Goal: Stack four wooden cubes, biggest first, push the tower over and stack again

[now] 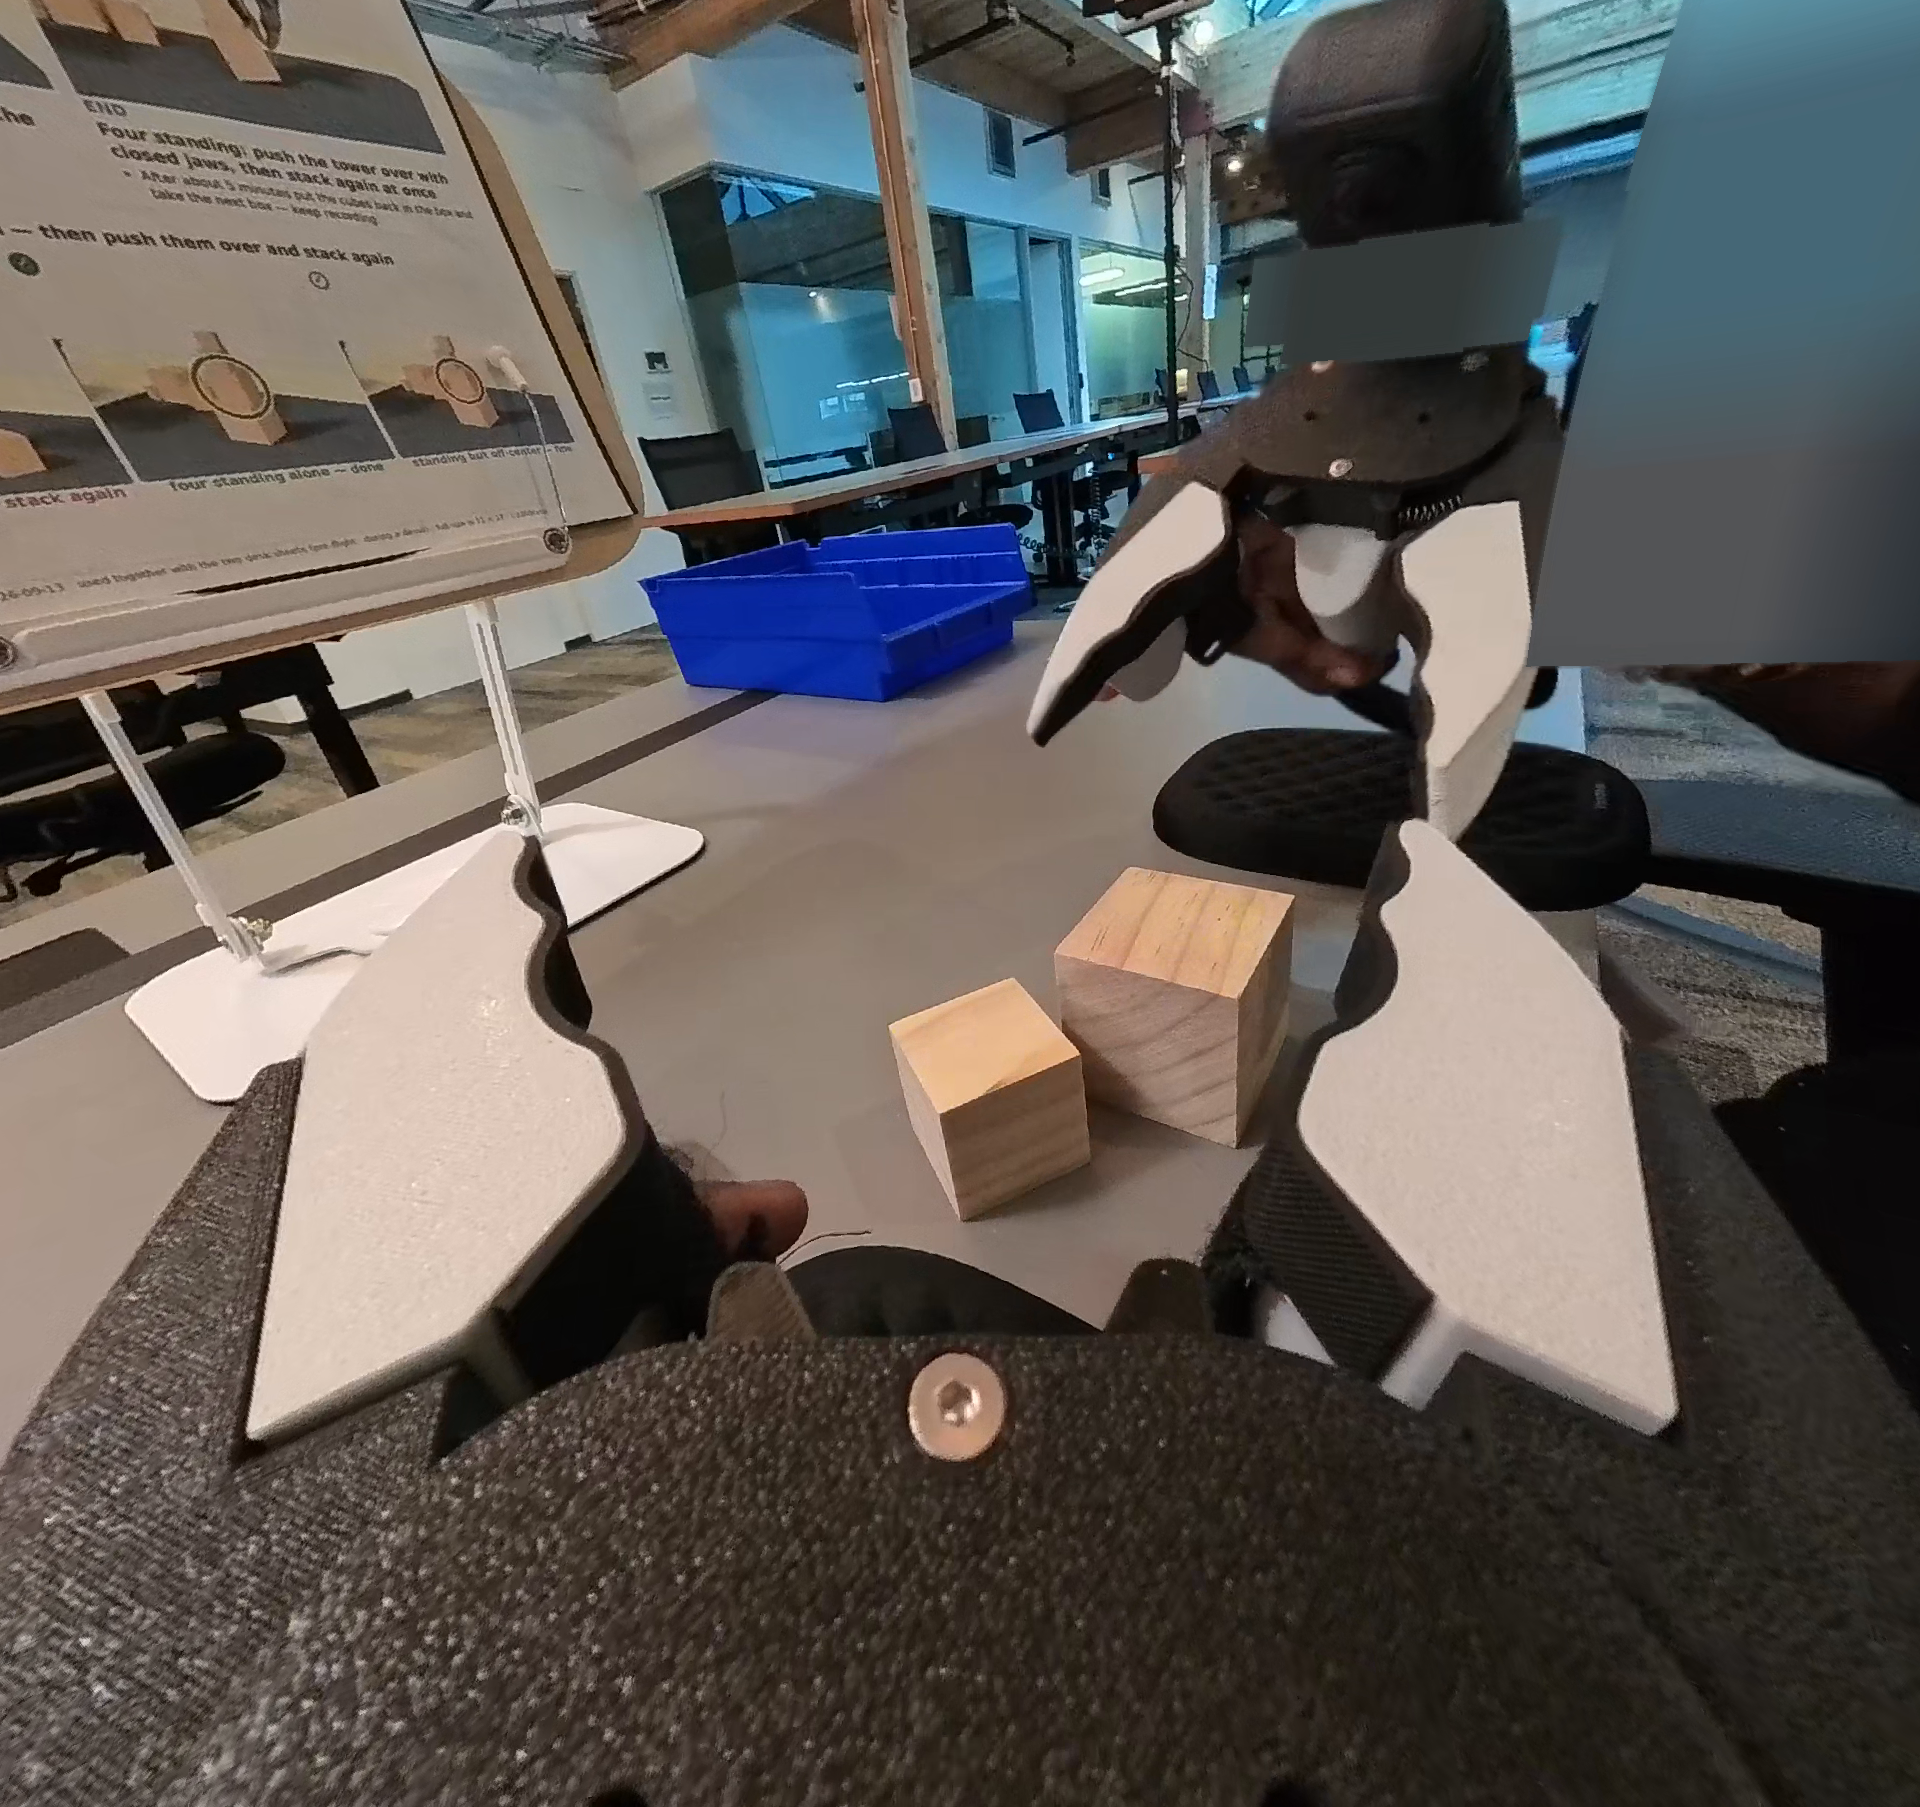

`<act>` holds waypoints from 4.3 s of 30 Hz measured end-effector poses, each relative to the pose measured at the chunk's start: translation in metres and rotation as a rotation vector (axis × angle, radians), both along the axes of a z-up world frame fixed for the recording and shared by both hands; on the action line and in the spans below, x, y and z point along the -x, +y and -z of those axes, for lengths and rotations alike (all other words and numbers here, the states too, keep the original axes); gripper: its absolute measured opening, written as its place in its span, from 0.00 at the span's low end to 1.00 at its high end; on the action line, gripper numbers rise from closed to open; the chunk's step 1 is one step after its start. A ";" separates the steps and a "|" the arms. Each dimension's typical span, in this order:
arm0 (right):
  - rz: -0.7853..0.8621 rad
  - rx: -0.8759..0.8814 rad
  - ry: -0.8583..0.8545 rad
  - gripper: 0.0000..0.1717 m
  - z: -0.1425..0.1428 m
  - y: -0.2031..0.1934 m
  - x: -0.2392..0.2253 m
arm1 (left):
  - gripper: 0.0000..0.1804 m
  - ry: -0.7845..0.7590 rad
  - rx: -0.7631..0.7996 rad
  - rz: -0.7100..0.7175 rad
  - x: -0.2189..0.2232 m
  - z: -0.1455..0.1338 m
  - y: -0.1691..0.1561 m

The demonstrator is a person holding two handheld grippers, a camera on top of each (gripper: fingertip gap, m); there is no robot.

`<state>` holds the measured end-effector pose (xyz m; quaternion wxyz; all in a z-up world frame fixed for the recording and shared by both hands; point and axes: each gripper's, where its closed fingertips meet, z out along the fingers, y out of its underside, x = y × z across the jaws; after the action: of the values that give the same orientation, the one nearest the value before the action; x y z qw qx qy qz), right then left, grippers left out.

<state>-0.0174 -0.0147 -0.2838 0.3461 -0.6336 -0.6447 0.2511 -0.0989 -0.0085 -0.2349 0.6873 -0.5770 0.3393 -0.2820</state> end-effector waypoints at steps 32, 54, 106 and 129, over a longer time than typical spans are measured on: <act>-0.020 0.033 -0.443 0.49 0.011 0.012 0.017 | 0.75 0.014 0.102 -0.880 0.086 0.011 0.041; 0.020 0.031 -0.455 0.33 -0.046 0.068 0.090 | 0.75 0.010 0.090 -0.821 0.080 0.010 0.039; -0.850 -0.177 -0.592 0.41 0.032 0.017 0.069 | 0.75 -0.053 0.103 -0.779 0.081 0.007 0.037; -0.283 -0.038 -0.443 0.26 -0.029 0.081 0.142 | 0.76 -0.044 0.099 -0.778 0.080 0.007 0.037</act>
<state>-0.1591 0.0665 -0.2549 0.1696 -0.5700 -0.7917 0.1399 -0.1792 0.0282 -0.2423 0.7213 -0.6888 0.0662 -0.0288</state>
